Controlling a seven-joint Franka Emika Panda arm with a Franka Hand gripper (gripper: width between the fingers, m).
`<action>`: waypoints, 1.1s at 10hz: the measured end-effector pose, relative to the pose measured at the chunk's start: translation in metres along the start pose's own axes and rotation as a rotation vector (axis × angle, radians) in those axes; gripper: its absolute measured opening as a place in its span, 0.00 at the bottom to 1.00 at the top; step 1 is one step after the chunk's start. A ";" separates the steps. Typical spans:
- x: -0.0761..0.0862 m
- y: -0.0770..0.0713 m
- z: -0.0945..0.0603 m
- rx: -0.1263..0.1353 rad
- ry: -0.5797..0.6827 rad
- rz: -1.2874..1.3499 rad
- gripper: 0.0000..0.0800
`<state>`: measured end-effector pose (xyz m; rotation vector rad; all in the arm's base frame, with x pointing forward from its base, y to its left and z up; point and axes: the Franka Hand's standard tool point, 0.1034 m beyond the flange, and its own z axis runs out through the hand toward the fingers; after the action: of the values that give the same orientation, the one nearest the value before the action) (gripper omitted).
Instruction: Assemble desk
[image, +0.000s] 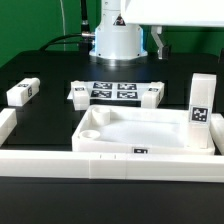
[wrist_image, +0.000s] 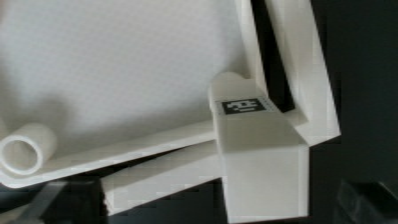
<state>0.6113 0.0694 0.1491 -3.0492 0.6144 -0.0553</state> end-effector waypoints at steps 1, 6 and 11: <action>-0.008 0.005 0.001 0.000 -0.001 -0.030 0.81; -0.045 0.058 0.010 0.014 0.003 -0.091 0.81; -0.090 0.076 0.041 0.022 -0.046 0.040 0.81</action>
Offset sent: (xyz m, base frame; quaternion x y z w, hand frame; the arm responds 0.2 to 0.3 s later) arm -0.0611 -0.0447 -0.0149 0.0197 0.0091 -0.0186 0.9996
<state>0.5005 0.0354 0.1025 -3.0066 0.6666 0.0088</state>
